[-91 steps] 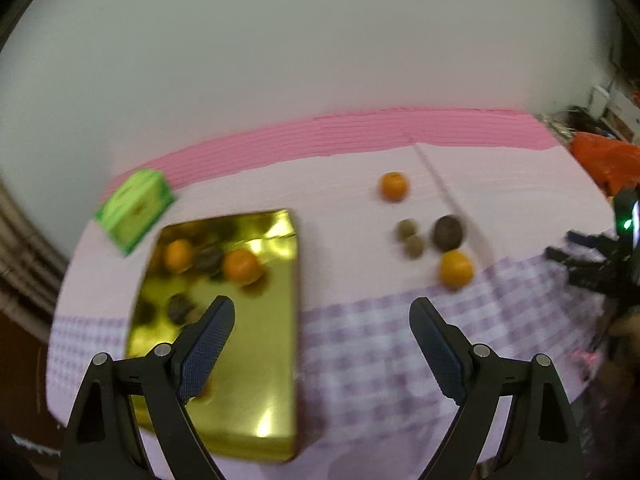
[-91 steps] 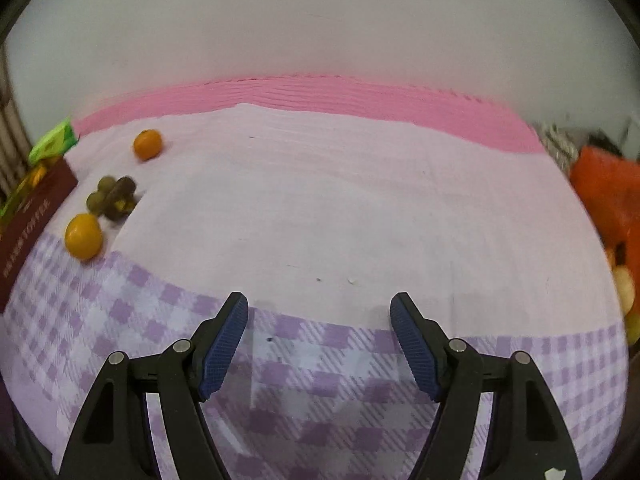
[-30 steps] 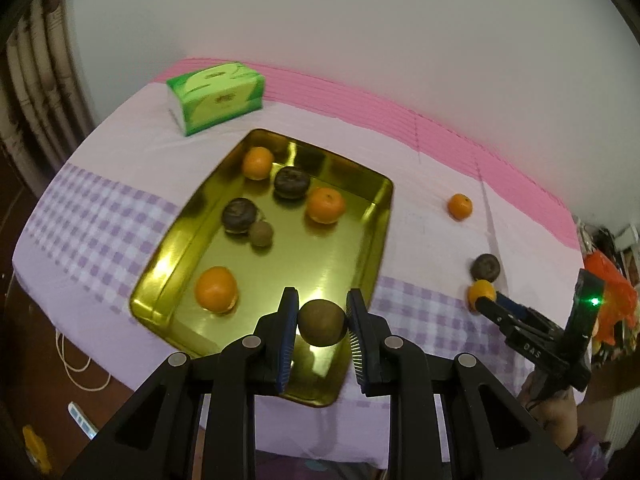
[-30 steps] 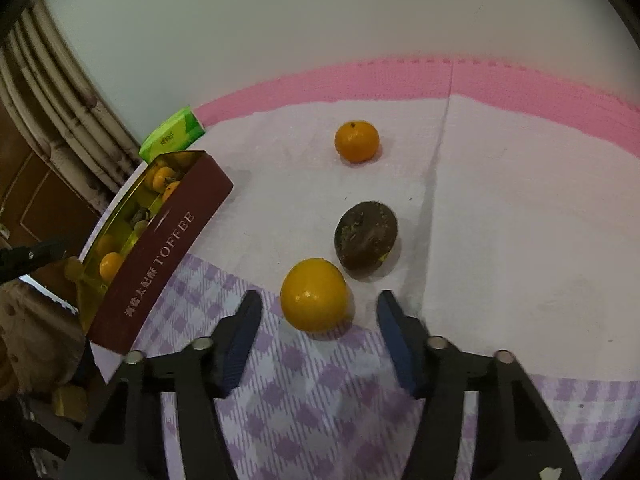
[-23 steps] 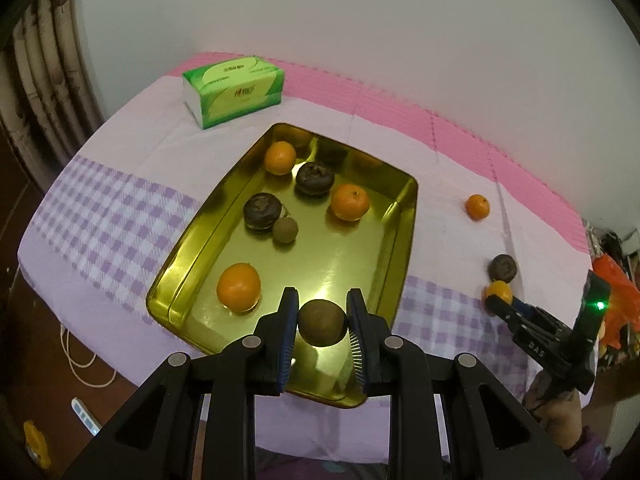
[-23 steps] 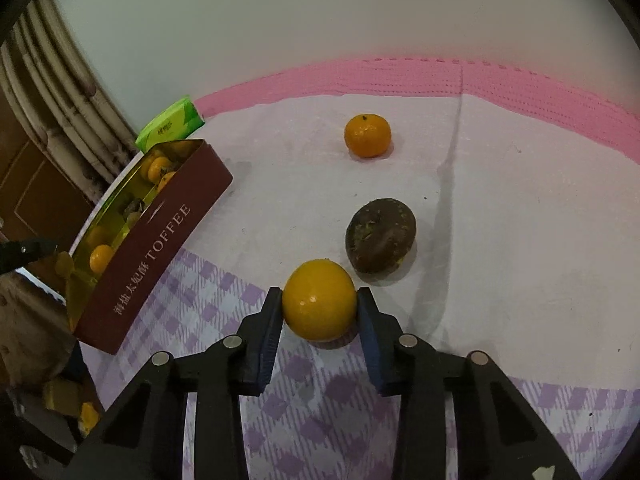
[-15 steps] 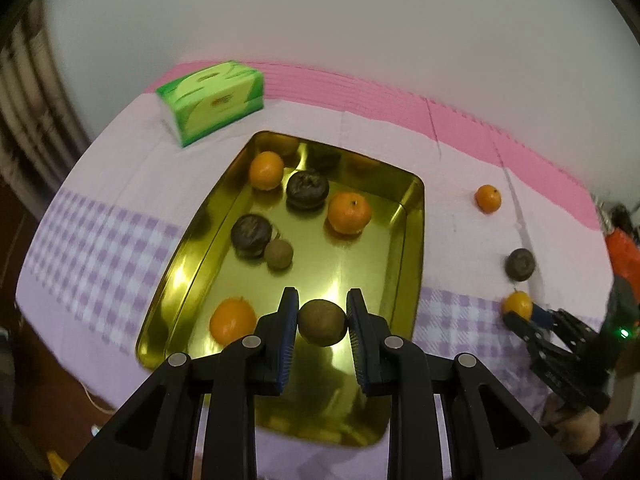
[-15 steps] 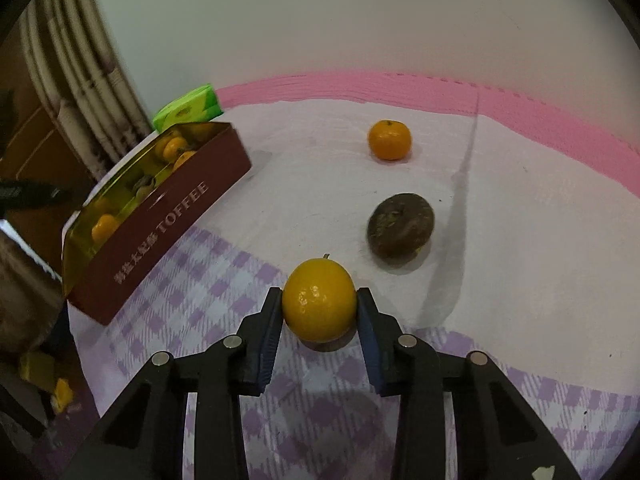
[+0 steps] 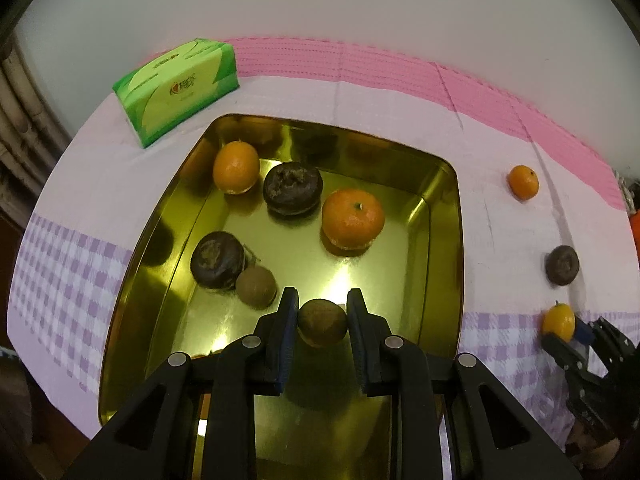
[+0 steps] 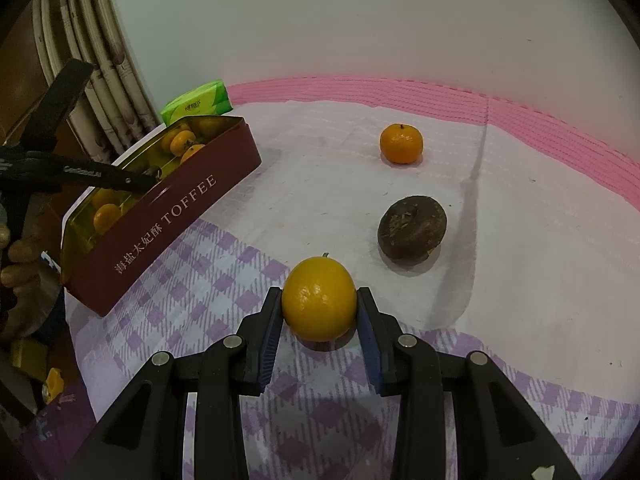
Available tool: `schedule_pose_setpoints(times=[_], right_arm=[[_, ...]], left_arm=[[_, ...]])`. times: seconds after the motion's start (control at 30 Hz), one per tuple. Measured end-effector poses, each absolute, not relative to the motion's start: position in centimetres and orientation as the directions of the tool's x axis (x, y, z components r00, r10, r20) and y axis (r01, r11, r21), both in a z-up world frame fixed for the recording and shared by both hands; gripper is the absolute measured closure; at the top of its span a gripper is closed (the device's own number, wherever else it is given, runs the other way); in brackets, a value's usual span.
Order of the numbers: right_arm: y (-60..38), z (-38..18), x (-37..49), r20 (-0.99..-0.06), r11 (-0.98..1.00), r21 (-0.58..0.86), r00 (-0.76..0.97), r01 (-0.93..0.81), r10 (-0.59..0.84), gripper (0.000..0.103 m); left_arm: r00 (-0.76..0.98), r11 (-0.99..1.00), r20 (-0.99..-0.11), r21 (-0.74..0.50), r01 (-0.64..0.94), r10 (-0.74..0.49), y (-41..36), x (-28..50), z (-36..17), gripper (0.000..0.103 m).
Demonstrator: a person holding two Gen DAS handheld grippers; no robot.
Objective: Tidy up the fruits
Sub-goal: 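Release the green-brown fruit into the gold tray with the left gripper, then carry the yellow orange into the gold tray and open the right gripper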
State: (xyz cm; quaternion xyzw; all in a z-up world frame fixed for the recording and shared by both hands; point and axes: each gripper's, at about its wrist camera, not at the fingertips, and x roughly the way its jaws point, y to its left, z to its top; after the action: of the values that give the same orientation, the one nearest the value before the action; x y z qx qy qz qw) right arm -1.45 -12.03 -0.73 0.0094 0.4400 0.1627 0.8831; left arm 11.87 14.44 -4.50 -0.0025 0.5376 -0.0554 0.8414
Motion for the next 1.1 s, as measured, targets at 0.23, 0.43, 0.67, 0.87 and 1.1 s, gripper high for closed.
schedule_pose_setpoints(times=[0.23,0.43,0.67,0.87,1.1], right_arm=[[-12.1,-0.8,-1.4,-0.774,0.946,0.161,0.558,-0.282,0.298,0.069],[-12.0,-0.8,-1.3,-0.775,0.946,0.161,0.558,-0.282,0.298,0.069],[-11.9,-0.8,-1.3,-0.779,0.944,0.164,0.55,-0.285,0.301,0.069],[-12.3,-0.4,-1.4,-0.78,0.942,0.209,0.536,-0.262,0.322,0.069],[-9.7,3.0,-2.0,-0.75,0.922,0.218,0.549,-0.321,0.369,0.069]], left_arm=[[0.407,0.993,-0.91,-0.036,0.11,-0.079,13.6,12.6,-4.7,0.075],[0.434,0.997,-0.899,-0.021,0.079,-0.053,14.1,11.0,-3.0,0.048],[0.523,0.992,-0.85,-0.114,-0.062,-0.065,17.6,5.2,1.4,0.023],[0.596,0.978,-0.795,-0.02,-0.206,0.109,20.2,0.6,2.9,0.017],[0.597,0.953,-0.792,-0.072,-0.296,0.125,23.3,-0.5,2.3,0.017]])
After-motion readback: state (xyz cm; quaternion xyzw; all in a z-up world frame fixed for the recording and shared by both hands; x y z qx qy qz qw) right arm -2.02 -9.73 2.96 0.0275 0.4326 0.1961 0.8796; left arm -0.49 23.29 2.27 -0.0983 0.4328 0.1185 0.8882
